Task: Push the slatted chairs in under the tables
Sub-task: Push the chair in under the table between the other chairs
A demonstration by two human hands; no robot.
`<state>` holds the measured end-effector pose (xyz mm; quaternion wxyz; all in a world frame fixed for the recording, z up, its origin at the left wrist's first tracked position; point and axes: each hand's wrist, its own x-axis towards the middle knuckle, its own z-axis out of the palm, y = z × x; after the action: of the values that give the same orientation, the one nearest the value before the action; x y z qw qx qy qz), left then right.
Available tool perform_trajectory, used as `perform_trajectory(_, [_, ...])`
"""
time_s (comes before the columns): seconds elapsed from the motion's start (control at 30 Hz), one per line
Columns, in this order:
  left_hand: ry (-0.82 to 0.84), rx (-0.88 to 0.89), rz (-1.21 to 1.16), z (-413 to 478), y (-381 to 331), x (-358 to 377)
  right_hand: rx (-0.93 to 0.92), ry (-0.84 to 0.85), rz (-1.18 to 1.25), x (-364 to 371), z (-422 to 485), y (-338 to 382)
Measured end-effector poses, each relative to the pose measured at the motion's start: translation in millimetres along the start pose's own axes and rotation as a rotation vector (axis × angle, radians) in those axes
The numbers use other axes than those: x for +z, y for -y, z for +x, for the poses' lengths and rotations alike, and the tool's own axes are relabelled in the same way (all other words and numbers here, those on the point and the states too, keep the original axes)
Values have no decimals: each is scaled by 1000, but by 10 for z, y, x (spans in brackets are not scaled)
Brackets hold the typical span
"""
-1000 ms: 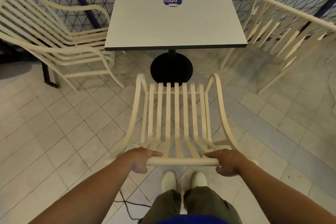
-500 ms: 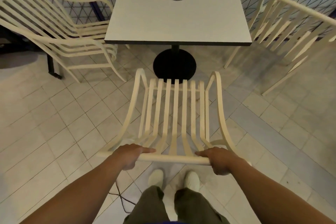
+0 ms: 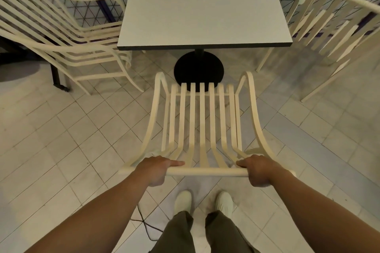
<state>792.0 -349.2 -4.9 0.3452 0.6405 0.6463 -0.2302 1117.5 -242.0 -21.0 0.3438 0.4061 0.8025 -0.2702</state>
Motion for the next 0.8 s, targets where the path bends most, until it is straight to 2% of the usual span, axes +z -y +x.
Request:
perform_trajectory(0.27, [-75, 27, -31, 293, 148, -264, -45, -67, -10, -325, 231, -134])
perform_trajectory(0.53, [-72, 62, -32, 398, 230, -345, -94, -130, 4, -387, 301, -198])
perform_trajectory(0.8, [-60, 68, -55, 426, 244, -312, -65, -147, 28, -336, 330, -194])
